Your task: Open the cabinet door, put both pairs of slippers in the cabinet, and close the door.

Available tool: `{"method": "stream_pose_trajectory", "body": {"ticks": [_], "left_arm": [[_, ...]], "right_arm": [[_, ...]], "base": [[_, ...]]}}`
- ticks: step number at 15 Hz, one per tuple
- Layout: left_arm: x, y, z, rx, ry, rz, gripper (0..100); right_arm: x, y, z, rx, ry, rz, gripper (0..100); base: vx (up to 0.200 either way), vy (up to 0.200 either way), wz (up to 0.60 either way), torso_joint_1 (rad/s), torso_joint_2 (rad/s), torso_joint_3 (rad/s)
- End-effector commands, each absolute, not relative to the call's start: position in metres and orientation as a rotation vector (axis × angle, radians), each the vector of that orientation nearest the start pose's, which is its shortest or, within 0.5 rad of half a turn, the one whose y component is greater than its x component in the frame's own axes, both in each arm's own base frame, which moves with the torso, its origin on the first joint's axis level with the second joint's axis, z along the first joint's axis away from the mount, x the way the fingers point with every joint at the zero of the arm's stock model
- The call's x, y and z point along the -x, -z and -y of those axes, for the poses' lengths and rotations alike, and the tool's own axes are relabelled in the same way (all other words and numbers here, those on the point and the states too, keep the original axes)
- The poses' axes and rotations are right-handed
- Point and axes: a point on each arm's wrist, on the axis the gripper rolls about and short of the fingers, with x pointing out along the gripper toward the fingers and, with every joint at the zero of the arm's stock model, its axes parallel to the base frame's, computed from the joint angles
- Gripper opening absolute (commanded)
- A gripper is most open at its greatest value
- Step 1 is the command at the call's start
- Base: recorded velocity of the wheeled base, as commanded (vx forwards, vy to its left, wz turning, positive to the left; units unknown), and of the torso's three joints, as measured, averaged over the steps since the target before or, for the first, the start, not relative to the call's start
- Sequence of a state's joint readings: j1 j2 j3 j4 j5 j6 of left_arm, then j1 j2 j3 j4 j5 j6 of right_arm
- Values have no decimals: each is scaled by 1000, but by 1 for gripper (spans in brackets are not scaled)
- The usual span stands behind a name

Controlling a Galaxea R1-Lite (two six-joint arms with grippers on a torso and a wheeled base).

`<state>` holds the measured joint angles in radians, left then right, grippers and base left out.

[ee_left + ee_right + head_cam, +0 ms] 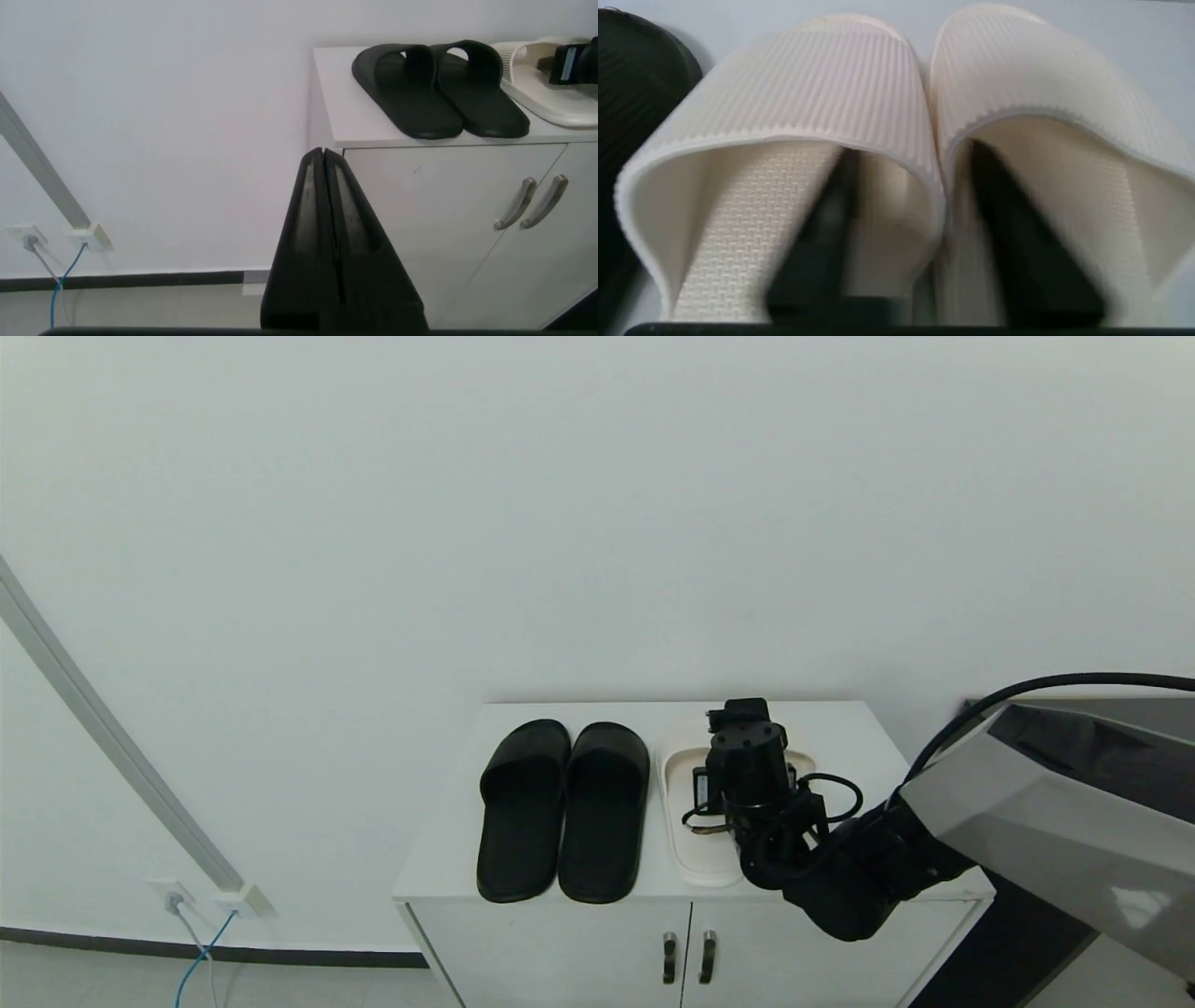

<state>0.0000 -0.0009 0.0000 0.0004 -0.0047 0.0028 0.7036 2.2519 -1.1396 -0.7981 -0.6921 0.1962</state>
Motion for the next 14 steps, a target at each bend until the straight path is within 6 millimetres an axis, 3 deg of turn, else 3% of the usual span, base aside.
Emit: {"method": "stream_pose_trajectory", "body": {"ticks": [1,3,6,10,14], "left_arm": [[23,-75,0,-3,5,0,0],[23,-75,0,-3,5,0,0],[23,-75,0,-3,5,0,0],[23,-75,0,-3,5,0,0],[23,-75,0,-6,5,0,0]], "right_arm": [[-334,-85,-263,-2,14,-231,0],[-329,-95,-258,-9,15,-220,0],[-303,-146,-249,-29,-70,-153,0],[-253,-197,-246,5,-370,-119,0],[-205,-221,-222,7,-727,-191,0]], "base": [[0,0,0,0,0,0],[0,0,0,0,0,0],[0,0,0,0,0,0],[0,0,0,0,0,0],[0,0,0,0,0,0]]}}
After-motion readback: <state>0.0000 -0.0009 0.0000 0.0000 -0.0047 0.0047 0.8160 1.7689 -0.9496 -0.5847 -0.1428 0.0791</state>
